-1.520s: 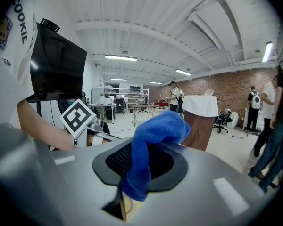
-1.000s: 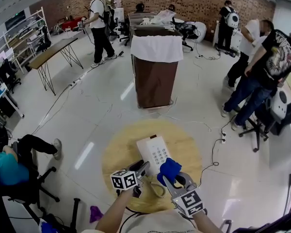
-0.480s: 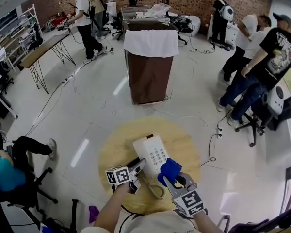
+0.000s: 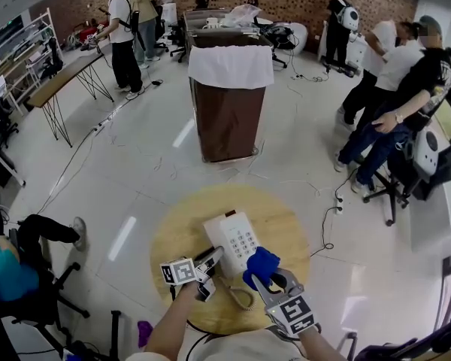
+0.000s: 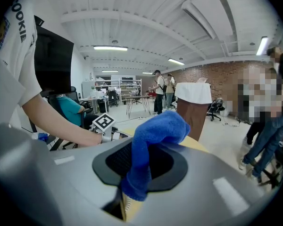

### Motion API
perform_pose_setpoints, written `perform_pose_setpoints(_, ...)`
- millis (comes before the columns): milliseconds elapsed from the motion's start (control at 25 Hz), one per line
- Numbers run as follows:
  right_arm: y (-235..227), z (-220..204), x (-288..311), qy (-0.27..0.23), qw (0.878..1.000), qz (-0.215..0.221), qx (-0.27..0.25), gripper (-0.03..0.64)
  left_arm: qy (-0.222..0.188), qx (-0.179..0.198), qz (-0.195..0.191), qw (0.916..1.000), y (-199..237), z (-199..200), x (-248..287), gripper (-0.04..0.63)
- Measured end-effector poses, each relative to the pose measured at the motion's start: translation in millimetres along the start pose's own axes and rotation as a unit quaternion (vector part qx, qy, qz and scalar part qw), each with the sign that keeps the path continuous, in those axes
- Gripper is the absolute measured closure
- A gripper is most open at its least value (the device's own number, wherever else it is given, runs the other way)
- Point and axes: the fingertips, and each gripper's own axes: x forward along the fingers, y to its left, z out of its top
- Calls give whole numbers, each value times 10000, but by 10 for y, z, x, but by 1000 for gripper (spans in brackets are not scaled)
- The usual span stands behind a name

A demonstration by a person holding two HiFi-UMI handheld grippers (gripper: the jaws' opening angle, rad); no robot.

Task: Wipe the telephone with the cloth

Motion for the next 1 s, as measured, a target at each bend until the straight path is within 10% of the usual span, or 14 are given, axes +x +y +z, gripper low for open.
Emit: perform_pose_setpoints(1000,80,462,-215,-691,9970,99,-349,546,-506,1076,-600,9911,-1291,231,-220,520)
